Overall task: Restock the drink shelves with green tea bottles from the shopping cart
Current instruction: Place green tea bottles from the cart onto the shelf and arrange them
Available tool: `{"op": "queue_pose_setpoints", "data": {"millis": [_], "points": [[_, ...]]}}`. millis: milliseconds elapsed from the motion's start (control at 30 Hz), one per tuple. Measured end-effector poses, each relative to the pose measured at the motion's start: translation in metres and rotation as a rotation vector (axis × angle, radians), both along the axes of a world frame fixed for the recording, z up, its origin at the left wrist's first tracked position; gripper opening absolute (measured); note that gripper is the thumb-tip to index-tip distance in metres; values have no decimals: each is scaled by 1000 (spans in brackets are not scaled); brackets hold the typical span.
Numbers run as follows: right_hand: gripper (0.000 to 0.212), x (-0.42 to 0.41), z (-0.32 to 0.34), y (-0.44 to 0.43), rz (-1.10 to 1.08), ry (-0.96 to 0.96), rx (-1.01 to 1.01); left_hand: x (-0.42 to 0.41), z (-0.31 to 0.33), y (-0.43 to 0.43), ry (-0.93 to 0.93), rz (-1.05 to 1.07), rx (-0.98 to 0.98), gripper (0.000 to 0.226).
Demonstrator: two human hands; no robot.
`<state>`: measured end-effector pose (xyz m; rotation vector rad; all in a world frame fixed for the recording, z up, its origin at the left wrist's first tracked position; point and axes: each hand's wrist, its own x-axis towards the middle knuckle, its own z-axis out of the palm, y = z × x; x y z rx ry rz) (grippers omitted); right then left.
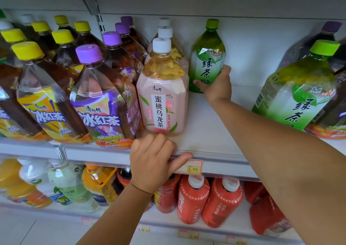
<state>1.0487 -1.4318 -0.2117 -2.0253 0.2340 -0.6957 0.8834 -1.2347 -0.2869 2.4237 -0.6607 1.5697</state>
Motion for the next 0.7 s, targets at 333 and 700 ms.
{"op": "queue_pose_setpoints", "data": {"millis": [333, 700], "points": [[76, 0, 5, 8, 24, 43, -33, 1, 0, 1, 9, 4, 23, 54], [41, -160, 23, -19, 213, -113, -165, -8, 8, -1, 117, -14, -35, 55]]}}
